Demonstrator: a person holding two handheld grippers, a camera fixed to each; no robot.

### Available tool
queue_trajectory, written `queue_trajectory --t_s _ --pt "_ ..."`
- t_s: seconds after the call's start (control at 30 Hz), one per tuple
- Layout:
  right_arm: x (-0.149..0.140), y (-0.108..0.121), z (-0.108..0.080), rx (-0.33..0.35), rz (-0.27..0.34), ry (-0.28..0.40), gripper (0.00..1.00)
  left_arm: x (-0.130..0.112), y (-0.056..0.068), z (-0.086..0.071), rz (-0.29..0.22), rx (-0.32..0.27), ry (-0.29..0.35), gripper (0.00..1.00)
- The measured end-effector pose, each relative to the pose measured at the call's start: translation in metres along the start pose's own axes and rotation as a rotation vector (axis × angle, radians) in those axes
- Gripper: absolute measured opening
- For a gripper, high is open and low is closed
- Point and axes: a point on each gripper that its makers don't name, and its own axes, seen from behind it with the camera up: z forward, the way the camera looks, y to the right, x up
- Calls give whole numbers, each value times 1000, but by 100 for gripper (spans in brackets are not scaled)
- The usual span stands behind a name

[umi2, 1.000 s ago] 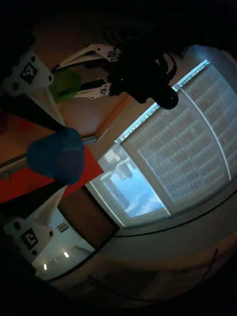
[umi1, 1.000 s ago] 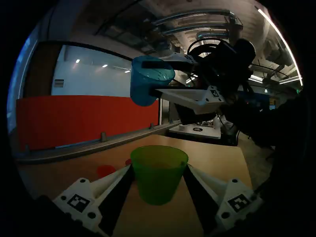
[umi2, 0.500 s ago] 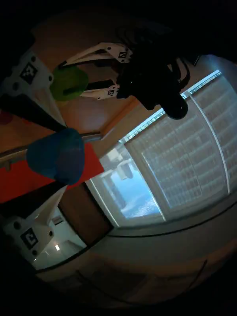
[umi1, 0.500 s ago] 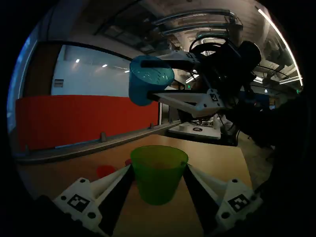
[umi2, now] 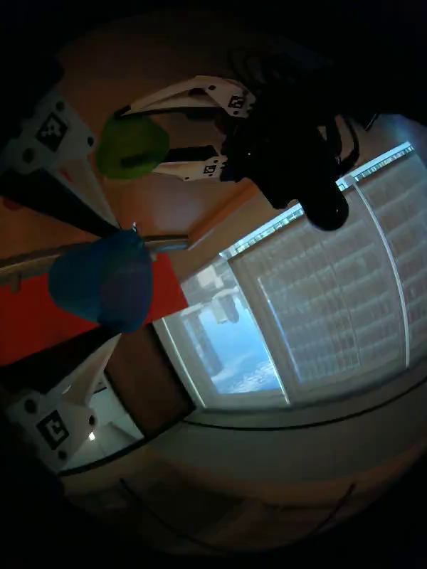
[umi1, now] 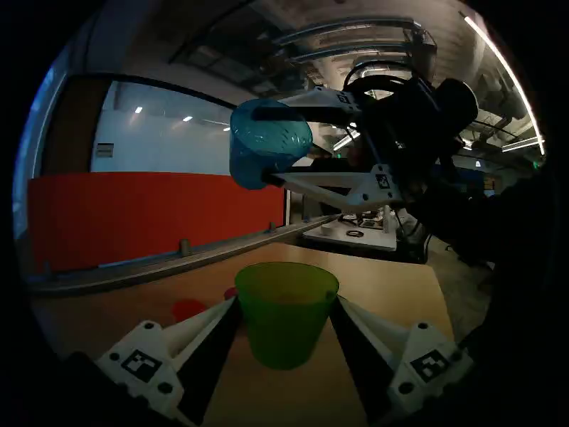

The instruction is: Pour water

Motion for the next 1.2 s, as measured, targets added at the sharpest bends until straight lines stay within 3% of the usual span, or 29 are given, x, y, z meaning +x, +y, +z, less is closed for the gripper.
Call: queue_trajectory --t_s 1.2 --pt "5 7 2 -28 -151 0 90 -1 2 0 8 -7 -4 85"
